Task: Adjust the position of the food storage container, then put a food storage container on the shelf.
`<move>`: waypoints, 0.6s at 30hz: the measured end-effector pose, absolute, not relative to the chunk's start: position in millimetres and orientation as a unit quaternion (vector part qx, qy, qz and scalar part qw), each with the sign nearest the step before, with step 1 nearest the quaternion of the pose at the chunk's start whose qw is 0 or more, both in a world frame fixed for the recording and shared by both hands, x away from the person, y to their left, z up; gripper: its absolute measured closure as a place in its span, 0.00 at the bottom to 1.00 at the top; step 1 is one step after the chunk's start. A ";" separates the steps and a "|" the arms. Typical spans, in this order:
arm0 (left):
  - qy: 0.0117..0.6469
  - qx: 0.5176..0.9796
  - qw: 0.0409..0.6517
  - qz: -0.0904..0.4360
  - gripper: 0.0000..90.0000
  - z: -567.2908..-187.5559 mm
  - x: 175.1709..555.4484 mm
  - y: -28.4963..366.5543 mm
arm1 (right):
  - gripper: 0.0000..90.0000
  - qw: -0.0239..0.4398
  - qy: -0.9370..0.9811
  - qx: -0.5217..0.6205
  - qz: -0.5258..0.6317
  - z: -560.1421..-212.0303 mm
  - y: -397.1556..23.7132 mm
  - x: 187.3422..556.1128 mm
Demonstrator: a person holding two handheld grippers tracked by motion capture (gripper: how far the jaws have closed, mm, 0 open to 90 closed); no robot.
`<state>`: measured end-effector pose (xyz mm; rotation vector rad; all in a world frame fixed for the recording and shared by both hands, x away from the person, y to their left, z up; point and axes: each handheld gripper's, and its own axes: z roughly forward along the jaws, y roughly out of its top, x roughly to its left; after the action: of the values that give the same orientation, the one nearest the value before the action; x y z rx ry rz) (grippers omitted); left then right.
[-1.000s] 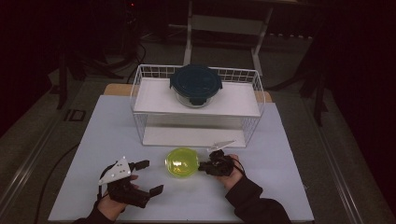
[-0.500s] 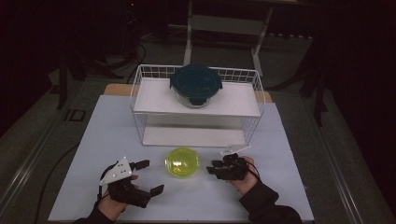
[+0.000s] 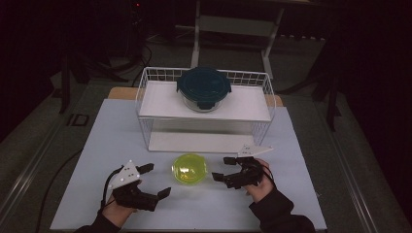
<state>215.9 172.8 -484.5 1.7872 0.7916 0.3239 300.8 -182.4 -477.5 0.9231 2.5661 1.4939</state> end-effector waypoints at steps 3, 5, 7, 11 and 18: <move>0.351 0.754 0.541 0.122 0.01 -479.0 220.4 173.1 | 0.22 0.022 0.824 0.297 0.481 -474.8 -181.9 303.3; 0.368 0.752 0.538 0.101 0.01 -473.8 225.1 173.2 | 0.21 0.020 0.819 0.305 0.486 -473.7 -182.2 306.5; 0.368 0.749 0.546 0.076 0.01 -469.4 231.5 172.3 | 0.20 0.022 0.819 0.307 0.485 -472.3 -181.8 309.1; 0.367 0.754 0.541 0.066 0.01 -466.3 241.5 167.9 | 0.18 0.011 0.816 0.318 0.483 -468.5 -180.4 312.1; 0.397 0.751 0.526 0.038 0.01 -470.0 259.7 167.6 | 0.15 -0.002 0.802 0.349 0.485 -466.0 -175.5 319.4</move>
<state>259.7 167.6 -470.0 1.7970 0.9506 0.0903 319.4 -175.5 -466.0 1.0971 2.5233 1.5257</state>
